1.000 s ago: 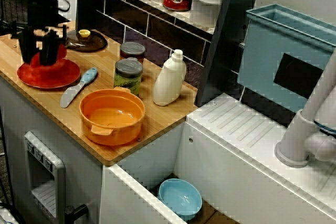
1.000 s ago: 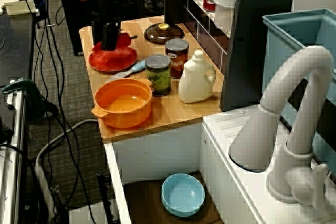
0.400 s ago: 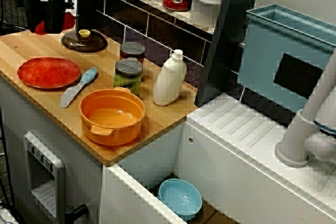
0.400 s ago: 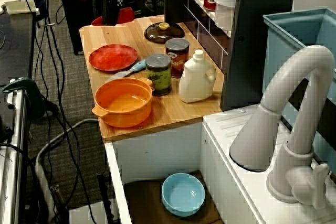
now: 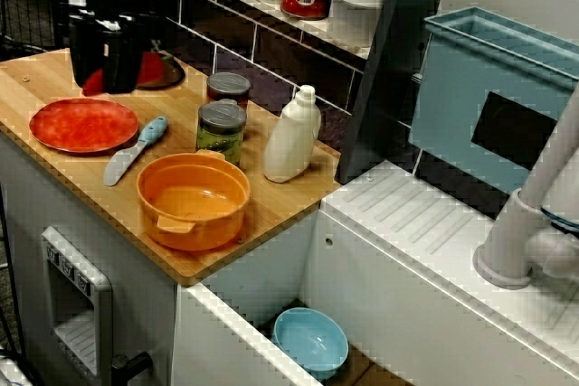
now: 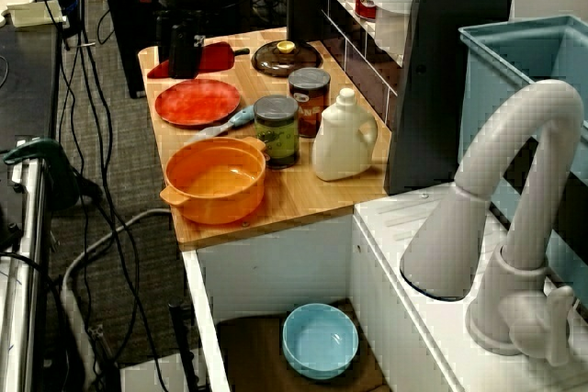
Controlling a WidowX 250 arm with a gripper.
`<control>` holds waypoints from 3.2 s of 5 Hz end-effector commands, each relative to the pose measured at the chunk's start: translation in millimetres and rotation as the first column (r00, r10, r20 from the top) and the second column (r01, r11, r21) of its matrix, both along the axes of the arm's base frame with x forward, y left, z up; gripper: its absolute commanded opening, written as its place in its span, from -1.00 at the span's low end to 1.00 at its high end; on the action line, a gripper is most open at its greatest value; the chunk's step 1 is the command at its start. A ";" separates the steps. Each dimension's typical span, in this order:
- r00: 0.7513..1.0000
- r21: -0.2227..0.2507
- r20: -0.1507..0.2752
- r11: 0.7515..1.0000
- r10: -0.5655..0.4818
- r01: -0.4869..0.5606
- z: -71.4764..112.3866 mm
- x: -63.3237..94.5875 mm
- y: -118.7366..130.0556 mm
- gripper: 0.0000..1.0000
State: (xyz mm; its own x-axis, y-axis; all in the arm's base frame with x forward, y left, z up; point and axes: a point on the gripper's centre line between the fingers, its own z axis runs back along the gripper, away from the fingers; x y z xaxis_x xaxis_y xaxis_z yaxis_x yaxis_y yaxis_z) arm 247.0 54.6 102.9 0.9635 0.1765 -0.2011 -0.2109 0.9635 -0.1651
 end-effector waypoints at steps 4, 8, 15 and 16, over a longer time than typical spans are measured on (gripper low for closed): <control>0.993 0.011 -0.010 0.993 -0.115 0.115 -27.6 -14.1 -99.0 -1.00; 0.995 0.016 -0.048 0.996 -0.086 0.087 -36.4 -5.6 -94.1 1.00; 0.999 -0.124 0.028 0.992 0.030 -0.026 38.8 -11.7 -7.9 1.00; 0.982 -0.117 0.108 0.983 0.157 -0.145 32.9 -10.5 25.9 1.00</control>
